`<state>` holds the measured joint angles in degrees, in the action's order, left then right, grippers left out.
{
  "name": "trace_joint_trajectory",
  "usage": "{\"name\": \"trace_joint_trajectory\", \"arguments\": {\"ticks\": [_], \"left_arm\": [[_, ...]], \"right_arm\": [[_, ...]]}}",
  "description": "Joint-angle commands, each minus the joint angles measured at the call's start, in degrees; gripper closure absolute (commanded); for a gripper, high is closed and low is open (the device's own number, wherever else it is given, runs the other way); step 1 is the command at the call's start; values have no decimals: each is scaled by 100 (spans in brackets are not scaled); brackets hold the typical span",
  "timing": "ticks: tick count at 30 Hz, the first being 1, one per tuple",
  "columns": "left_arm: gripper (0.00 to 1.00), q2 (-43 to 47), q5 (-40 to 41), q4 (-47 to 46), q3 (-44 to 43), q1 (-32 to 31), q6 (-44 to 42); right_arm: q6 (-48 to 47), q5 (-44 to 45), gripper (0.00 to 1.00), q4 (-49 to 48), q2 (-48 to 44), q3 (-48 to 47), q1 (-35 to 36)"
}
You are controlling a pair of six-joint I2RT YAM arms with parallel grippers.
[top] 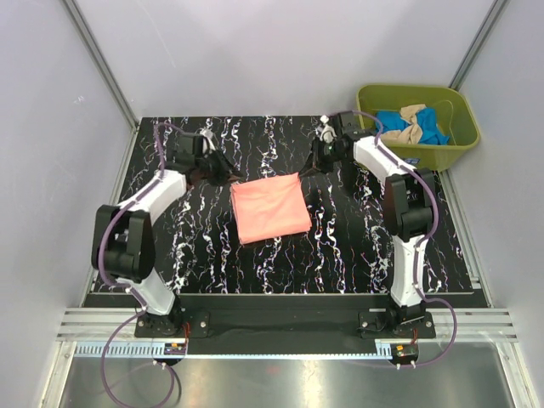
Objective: Fold and stack the t-shirts
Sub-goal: Fold the tshirt
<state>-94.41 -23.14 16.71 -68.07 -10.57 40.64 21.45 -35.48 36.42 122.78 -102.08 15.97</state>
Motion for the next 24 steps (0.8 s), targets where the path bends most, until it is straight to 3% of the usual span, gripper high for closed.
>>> {"name": "trace_joint_trajectory", "arguments": {"ticks": [1,6,14,21,24], "left_arm": [[80,-515,-1227,-1809,312,-313,724],[82,-1184,-1632,-3417,716,-393,1490],[83,-2045,-1571,-4218,638,-323,1499],[83,-2327,-1457,-4081,524,116,1263],[83,-2494,-1413,-3693,348,265,876]], "right_arm": [[613,-739,95,-1362,-220,609,91],[624,-986,99,-1937,44,901,293],[816,-1048,100,-3122,763,901,346],[1256,-1093,100,-4292,1476,532,179],[1116,-970,99,-3882,1757,67,126]]}}
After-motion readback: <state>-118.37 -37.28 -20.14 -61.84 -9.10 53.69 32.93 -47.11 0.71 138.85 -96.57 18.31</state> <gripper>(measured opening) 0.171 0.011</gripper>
